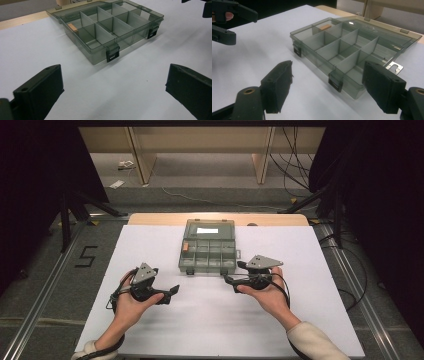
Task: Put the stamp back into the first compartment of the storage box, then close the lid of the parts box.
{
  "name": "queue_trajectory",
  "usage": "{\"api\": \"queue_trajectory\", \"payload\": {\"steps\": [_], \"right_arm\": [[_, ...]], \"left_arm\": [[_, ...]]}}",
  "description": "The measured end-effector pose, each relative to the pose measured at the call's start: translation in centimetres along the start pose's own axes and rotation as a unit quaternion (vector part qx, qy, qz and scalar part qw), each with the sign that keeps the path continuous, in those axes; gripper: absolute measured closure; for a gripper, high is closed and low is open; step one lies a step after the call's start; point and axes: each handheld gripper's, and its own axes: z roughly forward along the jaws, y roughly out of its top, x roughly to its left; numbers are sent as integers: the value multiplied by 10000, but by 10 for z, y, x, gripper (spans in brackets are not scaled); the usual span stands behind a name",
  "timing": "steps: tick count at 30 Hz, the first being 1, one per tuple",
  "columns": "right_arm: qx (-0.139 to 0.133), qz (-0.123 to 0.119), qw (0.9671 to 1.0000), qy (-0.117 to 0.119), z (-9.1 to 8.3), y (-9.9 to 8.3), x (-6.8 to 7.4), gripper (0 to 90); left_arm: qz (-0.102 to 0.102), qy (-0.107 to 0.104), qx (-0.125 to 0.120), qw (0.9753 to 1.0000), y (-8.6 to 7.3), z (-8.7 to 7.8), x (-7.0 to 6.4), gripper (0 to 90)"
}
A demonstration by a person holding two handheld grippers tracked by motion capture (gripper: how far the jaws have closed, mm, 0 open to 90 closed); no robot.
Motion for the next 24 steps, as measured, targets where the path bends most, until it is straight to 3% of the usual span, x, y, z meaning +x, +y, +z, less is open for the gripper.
{"api": "queue_trajectory", "payload": {"steps": [24], "right_arm": [[-58,36,10000,-70,-26,-11,1,250]], "left_arm": [[-21,-59,-20,10000,0,0,0,5]]}}
